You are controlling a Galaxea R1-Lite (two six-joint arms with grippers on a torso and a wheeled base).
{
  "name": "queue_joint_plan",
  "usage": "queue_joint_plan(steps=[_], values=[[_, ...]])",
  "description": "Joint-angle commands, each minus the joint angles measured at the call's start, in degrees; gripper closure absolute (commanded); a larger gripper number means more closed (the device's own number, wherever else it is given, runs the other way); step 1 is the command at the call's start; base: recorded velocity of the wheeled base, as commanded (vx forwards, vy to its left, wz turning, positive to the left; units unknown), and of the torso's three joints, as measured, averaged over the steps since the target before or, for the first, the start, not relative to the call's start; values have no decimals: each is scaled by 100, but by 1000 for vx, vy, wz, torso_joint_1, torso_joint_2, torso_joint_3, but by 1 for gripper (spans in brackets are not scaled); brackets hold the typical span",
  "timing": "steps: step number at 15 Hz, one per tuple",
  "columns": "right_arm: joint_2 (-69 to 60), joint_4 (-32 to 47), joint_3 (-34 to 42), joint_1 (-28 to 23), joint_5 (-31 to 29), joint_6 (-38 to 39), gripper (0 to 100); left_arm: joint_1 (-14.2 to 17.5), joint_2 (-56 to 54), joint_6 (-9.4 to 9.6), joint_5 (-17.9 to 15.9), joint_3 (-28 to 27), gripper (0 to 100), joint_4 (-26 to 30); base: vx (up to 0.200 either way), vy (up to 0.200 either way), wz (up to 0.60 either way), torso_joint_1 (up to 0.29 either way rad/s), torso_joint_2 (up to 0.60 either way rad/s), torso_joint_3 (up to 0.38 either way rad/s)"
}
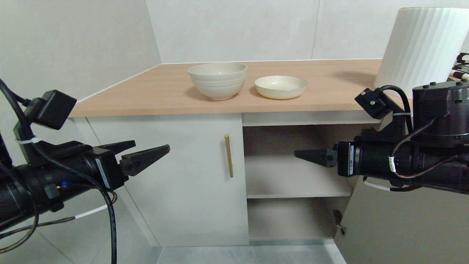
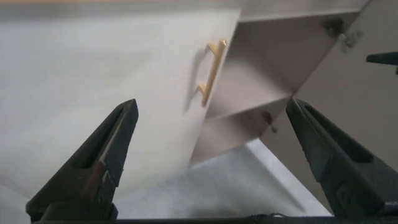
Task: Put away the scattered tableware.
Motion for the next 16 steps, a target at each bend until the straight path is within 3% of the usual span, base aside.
queue_joint_plan(steps=[1, 11, 13, 16], values=[[-12, -3, 0, 9, 3, -1, 0, 24, 14, -1, -3, 0, 0, -3, 200, 0, 0, -2, -2, 2], [-109, 217, -18, 62, 47, -9, 0, 6, -179, -1, -29, 8, 0, -3, 20, 0, 0, 0, 1, 0], [-118, 217, -9, 62, 47, -9, 0, 6, -197, -160, -38, 8, 0, -3, 0, 200, 0, 7, 5, -2], [-144, 217, -9, 53, 47, -1, 0, 6, -197, -142, -29, 17, 0, -12, 0, 133, 0, -2, -2, 3]])
